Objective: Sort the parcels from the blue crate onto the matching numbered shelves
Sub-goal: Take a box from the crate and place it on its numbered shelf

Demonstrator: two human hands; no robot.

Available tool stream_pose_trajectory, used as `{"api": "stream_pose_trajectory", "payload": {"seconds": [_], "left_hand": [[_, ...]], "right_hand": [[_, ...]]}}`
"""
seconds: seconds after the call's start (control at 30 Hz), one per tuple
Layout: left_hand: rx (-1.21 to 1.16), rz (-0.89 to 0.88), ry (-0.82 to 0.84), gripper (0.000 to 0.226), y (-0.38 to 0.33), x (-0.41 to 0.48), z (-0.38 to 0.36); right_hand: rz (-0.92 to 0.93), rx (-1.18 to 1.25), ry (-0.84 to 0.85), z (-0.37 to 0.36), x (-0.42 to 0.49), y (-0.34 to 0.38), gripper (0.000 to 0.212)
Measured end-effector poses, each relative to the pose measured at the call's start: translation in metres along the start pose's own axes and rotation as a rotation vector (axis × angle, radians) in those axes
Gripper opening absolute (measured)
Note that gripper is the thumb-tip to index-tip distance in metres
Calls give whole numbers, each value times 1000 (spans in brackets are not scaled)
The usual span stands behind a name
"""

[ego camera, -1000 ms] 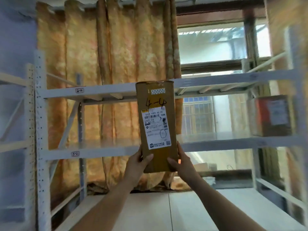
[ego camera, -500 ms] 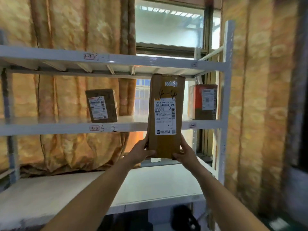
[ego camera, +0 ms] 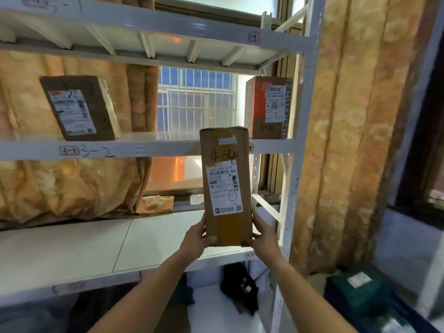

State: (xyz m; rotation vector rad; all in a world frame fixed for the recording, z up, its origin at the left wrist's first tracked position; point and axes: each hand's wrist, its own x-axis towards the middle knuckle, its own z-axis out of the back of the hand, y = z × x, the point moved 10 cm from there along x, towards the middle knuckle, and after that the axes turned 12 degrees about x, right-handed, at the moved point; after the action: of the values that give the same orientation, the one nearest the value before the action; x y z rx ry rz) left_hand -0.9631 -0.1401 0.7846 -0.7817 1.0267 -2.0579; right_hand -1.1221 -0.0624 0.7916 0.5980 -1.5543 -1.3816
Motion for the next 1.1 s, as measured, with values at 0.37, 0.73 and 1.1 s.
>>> {"api": "stream_pose_trajectory", "payload": {"seconds": [0.37,0.73,1.1], "left_hand": [[23,15,260,76,64,72,-114],[130,76,169,80,93,147,-156],[172,197,71,78,135,214,-192]], "right_hand": [[-195,6,-235,68,18,-106,77],[-327,-162,-112,90,87,-182,94],[-519,99,55,100,167,-242,71]]}}
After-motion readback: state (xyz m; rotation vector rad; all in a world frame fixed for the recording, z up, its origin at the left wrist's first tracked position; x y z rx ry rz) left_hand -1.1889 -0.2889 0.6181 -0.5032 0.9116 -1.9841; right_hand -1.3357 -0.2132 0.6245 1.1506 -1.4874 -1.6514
